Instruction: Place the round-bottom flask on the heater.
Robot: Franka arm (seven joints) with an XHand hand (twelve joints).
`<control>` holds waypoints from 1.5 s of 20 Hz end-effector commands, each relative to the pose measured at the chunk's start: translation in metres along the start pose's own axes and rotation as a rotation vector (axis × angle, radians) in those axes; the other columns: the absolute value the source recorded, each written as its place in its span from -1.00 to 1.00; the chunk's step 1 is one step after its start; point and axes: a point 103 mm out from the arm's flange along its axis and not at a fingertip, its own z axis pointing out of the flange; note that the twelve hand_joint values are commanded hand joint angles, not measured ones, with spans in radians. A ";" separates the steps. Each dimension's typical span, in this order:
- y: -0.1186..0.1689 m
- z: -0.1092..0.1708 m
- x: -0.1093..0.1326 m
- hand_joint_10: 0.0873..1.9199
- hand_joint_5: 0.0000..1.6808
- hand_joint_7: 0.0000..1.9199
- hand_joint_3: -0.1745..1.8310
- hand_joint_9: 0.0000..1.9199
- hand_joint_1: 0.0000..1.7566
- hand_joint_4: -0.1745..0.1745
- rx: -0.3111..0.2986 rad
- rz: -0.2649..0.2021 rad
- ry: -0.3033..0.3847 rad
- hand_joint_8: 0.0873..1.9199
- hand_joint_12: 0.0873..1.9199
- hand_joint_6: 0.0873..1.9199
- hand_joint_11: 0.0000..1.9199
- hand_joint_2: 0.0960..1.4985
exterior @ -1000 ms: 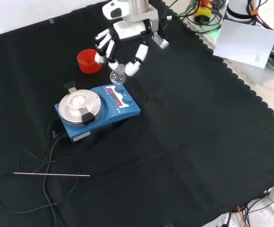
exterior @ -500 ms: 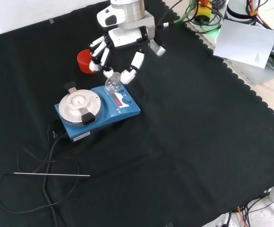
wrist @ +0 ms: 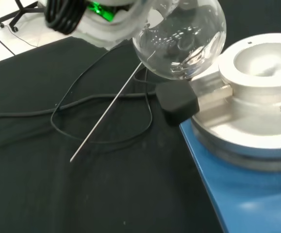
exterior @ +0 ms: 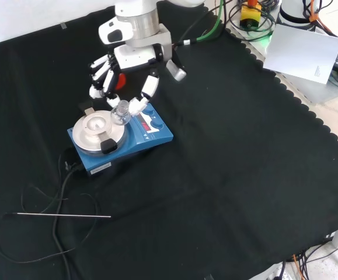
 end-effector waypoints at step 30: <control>0.062 0.011 -0.054 -0.48 0.40 -0.47 -0.21 -0.27 0.25 1.00 -0.003 0.121 -0.044 -0.45 0.34 -0.20 -0.71 -0.12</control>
